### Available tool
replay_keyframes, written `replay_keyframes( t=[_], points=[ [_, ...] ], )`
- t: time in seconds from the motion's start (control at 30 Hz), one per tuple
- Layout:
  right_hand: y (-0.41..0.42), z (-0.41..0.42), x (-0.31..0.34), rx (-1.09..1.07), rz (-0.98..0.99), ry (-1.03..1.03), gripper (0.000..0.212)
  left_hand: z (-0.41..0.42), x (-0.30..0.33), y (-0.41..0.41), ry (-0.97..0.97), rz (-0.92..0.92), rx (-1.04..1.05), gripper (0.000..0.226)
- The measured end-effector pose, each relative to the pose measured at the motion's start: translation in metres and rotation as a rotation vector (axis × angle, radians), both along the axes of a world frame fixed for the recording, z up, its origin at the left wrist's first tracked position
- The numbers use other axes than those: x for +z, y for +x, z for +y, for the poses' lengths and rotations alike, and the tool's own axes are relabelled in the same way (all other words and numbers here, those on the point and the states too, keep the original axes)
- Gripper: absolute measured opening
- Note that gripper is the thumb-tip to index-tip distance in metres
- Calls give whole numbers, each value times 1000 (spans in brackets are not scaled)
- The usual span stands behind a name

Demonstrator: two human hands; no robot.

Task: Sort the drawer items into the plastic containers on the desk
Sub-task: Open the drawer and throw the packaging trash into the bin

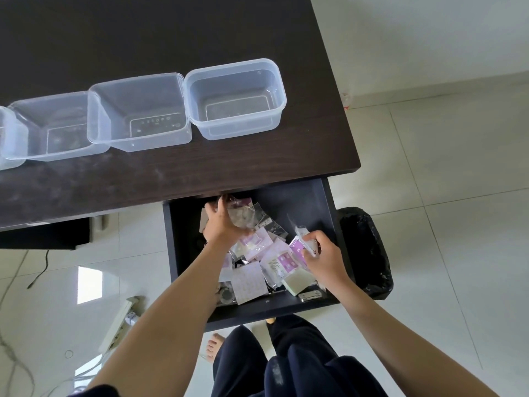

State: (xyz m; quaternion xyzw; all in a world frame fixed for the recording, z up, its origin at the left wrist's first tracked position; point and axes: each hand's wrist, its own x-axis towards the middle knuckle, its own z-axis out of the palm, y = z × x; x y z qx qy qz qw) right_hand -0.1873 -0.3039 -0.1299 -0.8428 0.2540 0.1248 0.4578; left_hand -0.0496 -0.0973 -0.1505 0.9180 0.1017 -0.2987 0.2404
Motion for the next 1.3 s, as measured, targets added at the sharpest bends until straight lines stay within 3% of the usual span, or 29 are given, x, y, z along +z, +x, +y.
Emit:
replay_keyframes(
  t=[0.2, 0.3, 0.57, 0.73, 0.9, 1.03, 1.17, 1.3],
  points=[
    [-1, 1, -1, -7, 1, 15, 22, -1, 8, 4, 7, -16, -65, 100],
    [-1, 2, 0, -7, -3, 17, 21, 0, 12, 2, 25, -82, -89, 71],
    [5, 0, 9, -25, -48, 48, 21, 8, 45, -9, -147, -173, 154, 6],
    [9, -2, 25, -16, -136, 61, 16, 11, 65, -25, -202, -287, 253, 9],
    [5, -1, 37, -11, -215, 83, 16, 5, 95, -40, -270, -400, 334, 26],
    [-5, -5, 52, 29, -286, 87, 16, -3, 121, -55, -325, -434, 387, 13],
    [-26, -18, 69, 41, -329, 76, 15, -16, 149, -90, -425, -448, 464, 27],
    [-55, -43, 84, 36, -349, 38, 18, -36, 148, -134, -483, -405, 535, 28]
  ],
)
